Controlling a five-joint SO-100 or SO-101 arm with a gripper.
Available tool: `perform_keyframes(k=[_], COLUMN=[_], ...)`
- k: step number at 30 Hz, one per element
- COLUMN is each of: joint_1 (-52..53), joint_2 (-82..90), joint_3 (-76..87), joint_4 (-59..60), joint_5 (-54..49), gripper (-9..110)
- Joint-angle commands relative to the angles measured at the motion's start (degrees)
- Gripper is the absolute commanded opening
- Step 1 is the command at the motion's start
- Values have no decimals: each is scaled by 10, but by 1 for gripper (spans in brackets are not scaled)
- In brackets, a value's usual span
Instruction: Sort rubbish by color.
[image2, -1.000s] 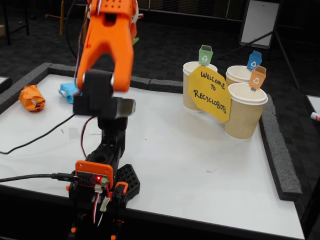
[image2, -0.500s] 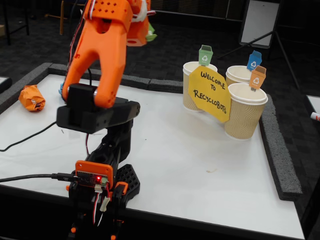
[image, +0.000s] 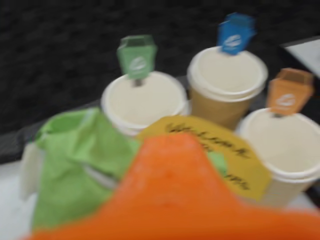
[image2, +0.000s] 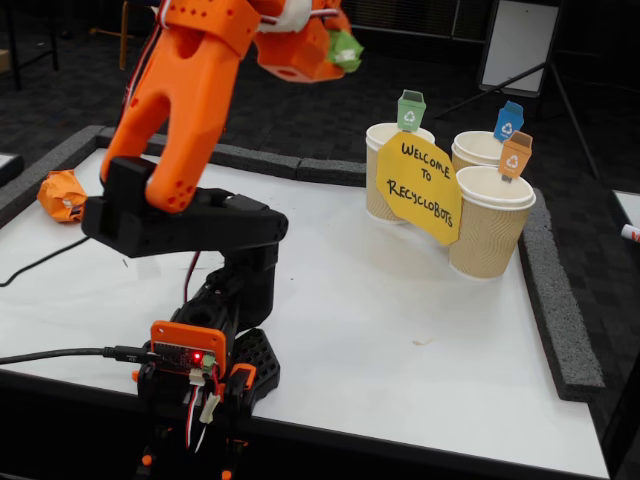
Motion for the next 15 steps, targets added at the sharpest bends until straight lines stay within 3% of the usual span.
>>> perform_keyframes(k=[1,15], joint_1=[55,81], joint_2=[11,11], joint_3=[-63,-122], joint_4=[2,63], joint_5=[-14,-14], gripper=[0,0])
